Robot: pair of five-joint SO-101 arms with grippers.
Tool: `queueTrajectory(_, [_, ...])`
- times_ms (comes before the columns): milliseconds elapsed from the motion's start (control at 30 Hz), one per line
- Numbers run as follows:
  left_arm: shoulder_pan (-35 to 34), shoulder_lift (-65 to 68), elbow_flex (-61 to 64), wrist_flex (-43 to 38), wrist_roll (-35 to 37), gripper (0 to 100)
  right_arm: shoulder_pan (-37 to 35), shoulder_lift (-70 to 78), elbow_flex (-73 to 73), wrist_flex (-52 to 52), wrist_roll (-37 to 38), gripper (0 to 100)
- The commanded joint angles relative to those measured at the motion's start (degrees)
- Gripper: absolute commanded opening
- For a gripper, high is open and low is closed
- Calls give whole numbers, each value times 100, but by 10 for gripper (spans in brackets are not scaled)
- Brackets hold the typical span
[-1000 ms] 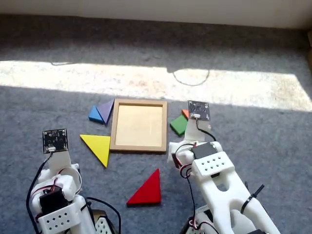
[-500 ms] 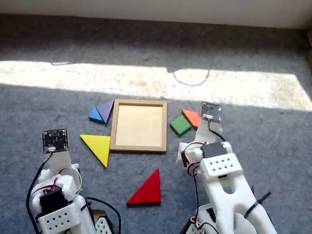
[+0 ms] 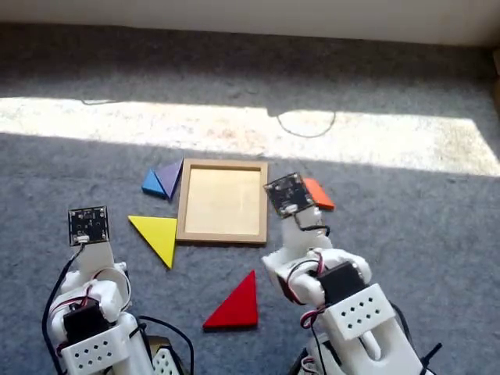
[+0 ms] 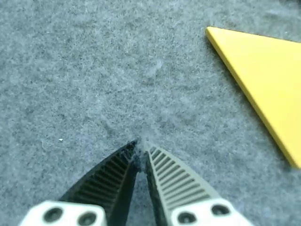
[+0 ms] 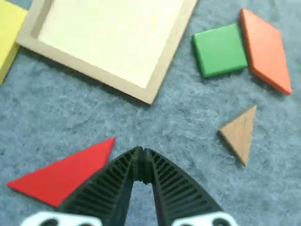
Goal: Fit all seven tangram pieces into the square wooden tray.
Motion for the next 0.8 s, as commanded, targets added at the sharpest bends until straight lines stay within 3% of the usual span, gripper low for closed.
queueTrajectory(0, [-57, -180, 119, 44, 9, 6, -857, 330, -154, 259, 422, 15])
queueTrajectory(133, [-57, -180, 119, 44, 9, 6, -1657, 971, -760, 760, 554, 36])
queueTrajectory(300, [-57, -180, 119, 44, 9, 6, -2457, 1736, -1130, 822, 79, 217])
queueTrajectory(467, [-57, -180, 119, 44, 9, 6, -3002, 2466, -1121, 180, -141, 219])
queueTrajectory(767, [-57, -180, 119, 44, 9, 6, -3301, 3257, -927, -831, -571, 220])
